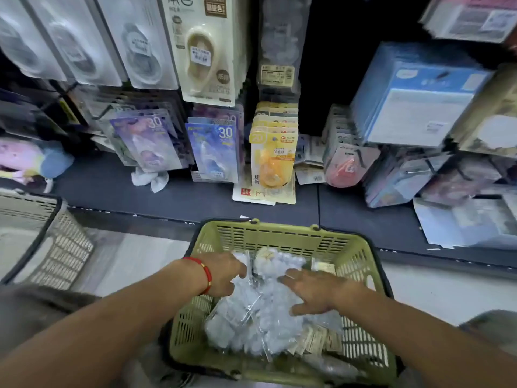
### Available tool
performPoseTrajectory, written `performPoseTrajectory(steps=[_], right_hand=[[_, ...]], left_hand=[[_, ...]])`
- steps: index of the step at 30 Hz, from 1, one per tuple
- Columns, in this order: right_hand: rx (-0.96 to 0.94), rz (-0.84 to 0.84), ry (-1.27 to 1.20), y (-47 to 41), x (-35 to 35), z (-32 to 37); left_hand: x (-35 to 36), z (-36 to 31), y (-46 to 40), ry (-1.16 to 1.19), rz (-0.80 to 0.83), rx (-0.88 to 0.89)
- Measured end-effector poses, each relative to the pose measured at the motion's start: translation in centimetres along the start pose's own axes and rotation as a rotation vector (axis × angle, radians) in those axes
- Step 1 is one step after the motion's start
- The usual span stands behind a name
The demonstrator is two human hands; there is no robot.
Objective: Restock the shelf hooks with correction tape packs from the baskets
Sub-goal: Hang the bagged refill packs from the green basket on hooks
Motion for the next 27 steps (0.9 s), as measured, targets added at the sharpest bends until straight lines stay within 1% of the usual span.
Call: performPoseTrajectory(steps=[1, 3, 6, 8, 10, 12, 14, 16, 17, 19, 21, 23, 25, 27], right_hand=[[-0.015, 0.004, 0.042, -0.6, 1.8, 0.4], [-0.016, -0.042, 0.066, -1.8, 4.3, 1.0], [-0.012, -0.124, 0.027, -2.9, 6.0, 1.3], [-0.015, -0.125, 0.039, -2.8, 6.7, 1.2], [0.003, -0.115, 0.052, -2.6, 7.3, 1.3], [0.006, -0.145, 0.028, -2.5, 7.5, 1.6], [-0.013, -0.169, -0.038, -2.0, 7.3, 1.7], [-0.017, -0.205, -0.121, -1.0, 7.0, 1.1], [0.006, -0.253, -0.199, -0.5, 6.6, 0.5], [0.116, -0.409, -0.459, 0.8, 5.2, -1.4], [0.234, -0.563, -0.745, 2.3, 3.2, -3.9], [0.317, -0.672, -0.979, 4.0, 1.4, -6.3], [0.335, -0.740, -1.246, 5.5, -0.1, -8.0], [0.268, -0.750, -1.474, 6.5, -1.2, -8.3]], left_hand=[[1.3, -0.4, -0.6, 0.036, 0.001, -0.021], [3.8, -1.4, -1.6, 0.122, -0.013, -0.064], [6.9, -2.3, -2.5, 0.244, -0.019, -0.130], [8.3, -2.5, -2.7, 0.315, -0.029, -0.181], [9.0, -2.5, -2.9, 0.376, -0.053, -0.225], [9.1, -2.6, -3.0, 0.440, -0.079, -0.250], [8.7, -2.4, -3.2, 0.515, -0.121, -0.271], [8.2, -2.2, -3.2, 0.639, -0.188, -0.300], [7.8, -2.2, -3.3, 0.709, -0.233, -0.313], [7.0, -2.1, -3.3, 0.825, -0.311, -0.328], [6.5, -2.3, -3.3, 0.935, -0.358, -0.342], [6.1, -2.9, -3.4, 1.080, -0.389, -0.359], [5.7, -3.7, -3.5, 1.256, -0.423, -0.372], [5.1, -4.7, -3.5, 1.446, -0.445, -0.367]])
Point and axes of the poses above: each hand's wrist, its own y-axis away from the middle knuckle, its own x-axis out of the palm, z = x × y, the point moved 5 cm from there along -y, towards the middle knuckle, and after that the axes turned 2 degrees about x, right-handed, at the moved point
